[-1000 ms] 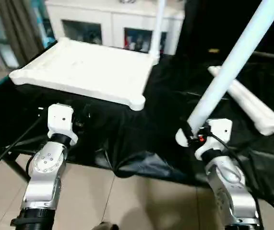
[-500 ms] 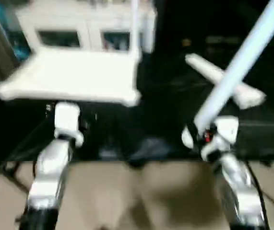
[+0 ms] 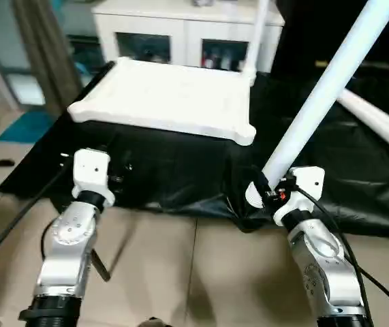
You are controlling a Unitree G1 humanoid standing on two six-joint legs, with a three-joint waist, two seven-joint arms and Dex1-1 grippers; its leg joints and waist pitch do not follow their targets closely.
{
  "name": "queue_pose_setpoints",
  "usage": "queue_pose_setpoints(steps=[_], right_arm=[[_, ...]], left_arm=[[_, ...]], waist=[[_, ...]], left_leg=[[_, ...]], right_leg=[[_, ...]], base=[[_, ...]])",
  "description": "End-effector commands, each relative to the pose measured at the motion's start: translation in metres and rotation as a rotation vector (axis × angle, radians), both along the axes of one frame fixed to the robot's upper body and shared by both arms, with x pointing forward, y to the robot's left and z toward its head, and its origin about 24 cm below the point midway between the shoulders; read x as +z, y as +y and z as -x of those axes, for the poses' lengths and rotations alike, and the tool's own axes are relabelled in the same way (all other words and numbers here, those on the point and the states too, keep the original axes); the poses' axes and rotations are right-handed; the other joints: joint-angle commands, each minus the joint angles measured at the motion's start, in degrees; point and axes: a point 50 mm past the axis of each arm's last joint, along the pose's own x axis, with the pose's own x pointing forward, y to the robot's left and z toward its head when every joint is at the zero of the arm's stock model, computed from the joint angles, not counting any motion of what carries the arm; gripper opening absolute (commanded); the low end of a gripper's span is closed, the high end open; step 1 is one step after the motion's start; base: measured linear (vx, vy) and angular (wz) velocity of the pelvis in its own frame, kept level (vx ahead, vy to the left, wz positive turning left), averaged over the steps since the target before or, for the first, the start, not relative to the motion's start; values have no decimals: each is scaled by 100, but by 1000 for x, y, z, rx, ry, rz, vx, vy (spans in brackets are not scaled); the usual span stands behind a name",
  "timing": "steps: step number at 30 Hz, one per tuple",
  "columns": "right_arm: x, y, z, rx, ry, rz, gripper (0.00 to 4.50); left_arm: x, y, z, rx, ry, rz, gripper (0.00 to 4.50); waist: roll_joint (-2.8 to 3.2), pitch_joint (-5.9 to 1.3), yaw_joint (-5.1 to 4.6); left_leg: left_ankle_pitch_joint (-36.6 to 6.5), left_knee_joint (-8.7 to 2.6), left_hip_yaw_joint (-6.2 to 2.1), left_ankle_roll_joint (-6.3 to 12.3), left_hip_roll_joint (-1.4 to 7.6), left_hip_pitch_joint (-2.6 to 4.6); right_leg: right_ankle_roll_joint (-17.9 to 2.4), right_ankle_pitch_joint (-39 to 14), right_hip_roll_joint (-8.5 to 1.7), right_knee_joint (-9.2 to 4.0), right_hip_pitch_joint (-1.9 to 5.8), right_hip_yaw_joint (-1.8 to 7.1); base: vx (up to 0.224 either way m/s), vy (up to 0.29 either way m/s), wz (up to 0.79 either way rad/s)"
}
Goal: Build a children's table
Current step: Move to table
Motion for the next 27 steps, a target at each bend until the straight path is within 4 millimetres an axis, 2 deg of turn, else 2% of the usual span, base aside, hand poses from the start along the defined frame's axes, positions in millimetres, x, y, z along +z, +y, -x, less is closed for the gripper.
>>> queue_pose_setpoints(steps=[1,2,3,4,5,6,7,8,9,10,11,12,13,14,15,16,17,18,19,20,21,22,23,24,25,26,27], right_arm=[[5,-4,-2,-8,-13,-6,188],[5,-4,-2,-7,-12,-6,188],[5,-4,-3,-6,-12,-7,188],[6,-3,-3,-3,-14,-3,188],[6,-3,-4,-1,-14,-5,188],[6,-2,-4,-1,-14,-7,188],[6,-2,-4,-1,-13,-8,188],[6,-2,-4,-1,-13,-8,188],[6,-1,-4,0,-11,-8,188],[6,-1,-4,0,-11,-8,188],[5,-1,-4,1,-10,-8,188],[5,-1,-4,1,-10,-8,188],[5,-1,-3,1,-9,-7,188],[5,-2,-3,0,-8,-6,188],[5,-2,-3,0,-8,-5,188],[5,-2,-3,1,-8,-4,188],[5,-2,-3,2,-7,-3,188],[5,-2,-4,2,-7,-1,188],[6,-3,-4,3,-6,0,188],[6,-3,-4,3,-5,1,188],[6,-3,-4,3,-5,1,188],[6,-3,-4,4,-4,0,188],[6,-3,-4,5,-4,0,188],[6,-3,-5,10,-4,3,188],[6,-2,-5,13,-4,5,188],[6,-1,-5,18,-5,4,188],[7,0,-5,23,-8,2,188]], left_arm=[[5,-3,0,-9,-19,-9,297],[5,-4,0,-15,-22,-11,297],[5,-4,0,-19,-24,-13,297],[6,-5,0,-21,-32,-28,297],[6,-5,-1,-19,-32,-34,297],[6,-5,-1,-15,-31,-45,297],[6,-5,-2,-8,-27,-46,297],[6,-5,-2,-7,-27,-46,297],[7,-6,-3,-7,-31,-57,297],[7,-7,-3,-6,-29,-55,297],[6,-7,-3,-3,-24,-48,297],[6,-7,-3,-2,-22,-45,297],[6,-7,-3,-3,-22,-45,297],[6,-7,-3,-2,-22,-47,297],[6,-7,-3,-2,-22,-49,297],[6,-7,-3,-1,-22,-50,297],[6,-6,-3,3,-24,-47,297],[6,-6,-4,15,-19,-16,297],[6,-5,-4,30,-17,-10,297],[6,-5,-4,37,-17,-8,297],[6,-5,-4,35,-15,-11,297],[6,-4,-4,36,-10,-14,297],[6,-4,-4,35,-8,-13,297],[5,-4,-4,34,-3,-11,297],[5,-3,-4,33,-1,-9,297],[5,-3,-4,32,-3,0,297],[6,-1,-4,30,-4,12,297]], waist=[[-173,-206,75],[2,-178,141],[45,-242,57],[101,-265,-60],[126,-288,-79],[113,-281,-116],[99,-269,-145],[79,-266,-153],[89,-266,-148],[121,-268,-156],[158,-271,-216],[192,-273,-250],[273,-289,-315],[288,-303,-345],[263,-295,-395],[239,-286,-408],[141,-285,-438],[95,-284,-438],[-197,-303,-394],[-280,-381,-232],[-228,-187,-184],[-213,-176,-152],[-136,-170,-123],[-33,-226,-58],[50,-281,-44],[144,-322,-139],[135,-339,-158]], left_leg=[[-267,100,-338,54,407,-73],[-466,-292,-361,-248,551,27],[-1403,-528,-340,-442,703,175],[-1727,-657,-405,-533,773,172],[-1776,-684,-409,-528,774,190],[-1813,-697,-400,-502,764,192],[-1916,-688,-356,-433,735,202],[-1907,-674,-325,-392,720,203],[-1734,-667,-286,-326,734,221],[-1768,-686,-326,-419,785,258],[-1934,-738,-438,-606,932,327],[-1986,-790,-531,-636,1049,369],[-1890,-901,-718,-488,1309,465],[-1668,-963,-819,-163,1464,546],[-1528,-1024,-844,216,1538,526],[-1513,-1023,-808,450,1508,501],[-1531,-950,-650,945,1352,411],[-1579,-870,-542,1109,1214,351],[-1491,20,43,1134,212,80],[-1387,706,198,1075,-19,-48],[-632,873,97,460,10,-245],[-576,770,65,330,-12,-173],[-464,384,-74,412,109,-105],[-483,30,-214,629,321,26],[-393,-113,-284,728,521,175],[-441,-412,-710,1161,1280,347],[-328,-476,-862,1569,1706,566]], right_leg=[[323,-3020,-1199,-1034,213,609],[-4,-3095,-866,-996,146,345],[-285,-2302,-482,-776,38,205],[-543,-1071,-363,-619,92,165],[-626,-592,-350,-595,121,140],[-700,-241,-354,-596,133,134],[-820,24,-400,-635,128,146],[-872,83,-427,-649,133,161],[-958,161,-430,-661,139,172],[-944,218,-350,-644,130,141],[-926,412,-205,-582,117,69],[-931,483,-148,-516,99,22],[-921,433,-82,-321,15,-39],[-1004,305,-57,-155,-110,-68],[-1116,263,-66,-33,-179,-56],[-1216,283,-81,-5,-181,-43],[-1720,535,-189,-141,-143,4],[-2142,666,-235,-257,-120,16],[-2869,707,-280,-854,105,123],[-2968,552,-531,-990,325,288],[-1593,-192,-652,-1003,321,219],[-962,-492,-648,-1044,310,230],[27,-887,-684,-1078,404,294],[703,-862,-660,-1126,450,264],[804,-710,-585,-1127,392,165],[788,-236,-451,-779,240,0],[345,195,-673,-303,-19,204]], base=[[-29,-87,-31],[-33,-15,-32],[0,0,0],[0,0,0],[0,0,0],[0,0,0],[0,0,0],[0,0,0],[0,0,0],[0,0,0],[0,0,0],[0,0,0],[0,0,0],[2,-72,5],[1,-126,7],[1,-126,7],[-1,-181,4],[-8,-203,6],[-8,-203,6],[-17,-219,8],[-32,-213,0],[-32,-213,0],[-43,-161,-5],[-42,-110,3],[-42,-110,3],[-39,-84,1],[-28,-77,0]])
